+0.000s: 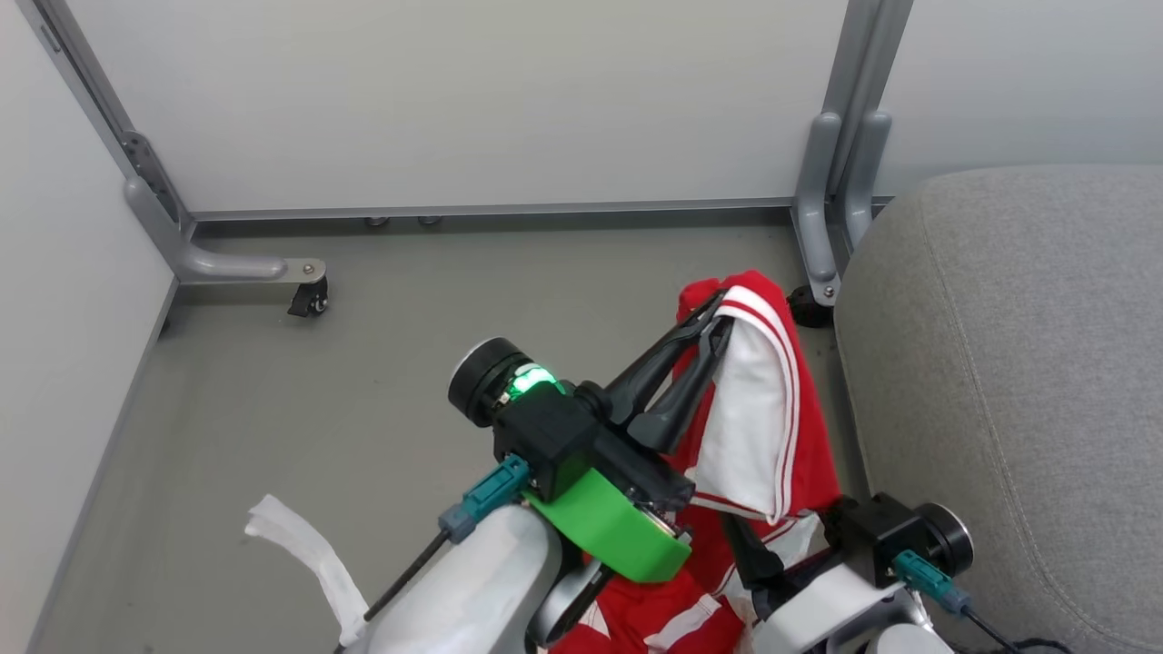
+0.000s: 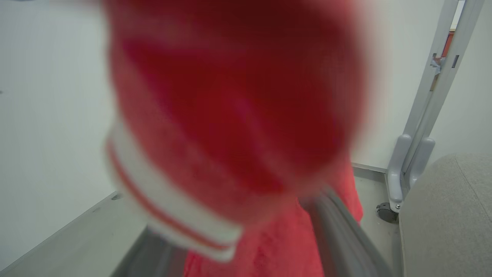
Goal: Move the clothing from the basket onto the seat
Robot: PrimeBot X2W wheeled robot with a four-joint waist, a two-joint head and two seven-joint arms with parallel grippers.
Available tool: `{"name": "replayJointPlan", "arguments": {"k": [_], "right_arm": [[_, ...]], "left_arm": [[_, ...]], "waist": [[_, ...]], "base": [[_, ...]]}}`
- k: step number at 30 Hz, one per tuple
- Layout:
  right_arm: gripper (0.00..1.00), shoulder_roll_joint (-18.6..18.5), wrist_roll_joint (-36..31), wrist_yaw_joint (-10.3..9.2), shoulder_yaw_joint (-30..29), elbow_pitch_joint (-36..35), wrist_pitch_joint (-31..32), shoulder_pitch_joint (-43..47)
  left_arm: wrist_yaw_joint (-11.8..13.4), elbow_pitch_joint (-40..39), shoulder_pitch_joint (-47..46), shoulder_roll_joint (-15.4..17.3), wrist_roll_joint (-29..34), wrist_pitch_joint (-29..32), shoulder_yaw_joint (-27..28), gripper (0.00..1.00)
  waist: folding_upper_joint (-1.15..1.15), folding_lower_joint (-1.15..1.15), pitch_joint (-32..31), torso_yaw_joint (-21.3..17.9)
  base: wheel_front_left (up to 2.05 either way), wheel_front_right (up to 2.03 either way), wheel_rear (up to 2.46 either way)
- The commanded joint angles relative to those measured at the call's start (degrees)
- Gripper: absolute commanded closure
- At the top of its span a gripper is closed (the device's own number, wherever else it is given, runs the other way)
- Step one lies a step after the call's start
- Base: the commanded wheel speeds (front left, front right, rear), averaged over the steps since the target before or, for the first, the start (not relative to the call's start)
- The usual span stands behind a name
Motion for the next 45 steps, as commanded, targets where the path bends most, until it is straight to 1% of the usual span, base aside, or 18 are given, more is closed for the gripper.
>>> {"name": "replayJointPlan", "arguments": {"k": [1, 8, 12, 15, 16, 17, 18, 21, 26, 31, 45], "right_arm": [[0.00, -0.3, -0.8, 0.00, -0.2, 0.2, 0.0, -1.2], [0.00, 0.5, -2.8, 0.00, -3.1, -1.9, 0.0, -2.9], [0.00, 0.9, -3.0, 0.00, -3.7, -3.7, 0.0, -2.6], [0.00, 1.1, -2.3, 0.00, -2.8, -3.1, 0.0, -2.6], [0.04, 1.1, -2.1, 0.00, -2.3, -2.7, 0.0, -2.7], [0.50, 0.9, -2.0, 0.00, -1.8, -2.4, 0.0, -2.8], [1.00, 0.8, -1.8, 0.00, -1.3, -2.1, 0.0, -3.0], [1.00, -0.2, -0.2, 0.00, 1.8, -0.3, 0.0, -3.5], [1.00, -0.8, 1.9, -0.01, 2.7, 0.5, 0.0, -3.8], [1.00, -0.8, 2.7, -0.01, 2.2, 0.7, 0.0, -3.5], [1.00, -0.1, 2.7, -0.01, -1.3, -2.1, 0.0, -1.1]], "left_arm": [[0.4, -0.3, -1.3, 0.0, -0.1, 0.0, -0.7, 1.00], [1.9, 0.7, -3.7, 0.0, -0.3, 0.0, -4.1, 1.00], [2.1, 1.5, -4.4, 0.0, -0.9, 0.0, -5.2, 1.00], [1.8, 1.7, -4.8, 0.0, -1.7, 0.0, -6.1, 1.00], [1.8, 1.6, -4.8, 0.0, -1.9, 0.0, -6.3, 1.00], [1.7, 1.6, -4.9, 0.0, -2.0, 0.0, -6.5, 1.00], [1.7, 1.5, -5.0, 0.0, -2.1, 0.0, -6.7, 1.00], [1.7, 1.3, -5.4, 0.0, -2.5, 0.0, -7.4, 1.00], [2.0, 1.8, -5.7, 0.0, -2.4, 0.0, -7.4, 1.00], [2.5, 2.7, -5.9, 0.1, -1.0, 0.0, -6.1, 1.00], [1.8, 4.9, -3.8, 0.1, 1.6, 0.0, -2.2, 1.00]], "waist": [[0.00, 0.01, 0.1, 0.0], [0.00, 0.01, 0.5, 0.7], [0.00, 0.01, 0.5, 1.0], [0.00, 0.01, 0.5, 1.2], [0.00, 0.01, 0.5, 1.3], [0.00, 0.01, 0.5, 1.4], [0.00, 0.01, 0.4, 1.5], [0.00, 0.01, 0.4, 1.9], [0.00, 0.01, 0.6, 2.5], [0.00, 0.01, 0.8, 3.1], [0.00, 0.01, 1.7, 2.8]], "base": [[0.00, 0.00, 0.00], [0.00, 0.00, 0.00], [0.00, 0.00, 0.00], [0.00, 0.00, 0.00], [0.00, 0.00, 0.00], [0.00, 0.00, 0.00], [0.00, 0.00, 0.00], [0.00, 0.00, 0.00], [0.00, 0.00, 0.00], [0.00, 0.00, 0.00], [0.00, 0.00, 0.00]]}}
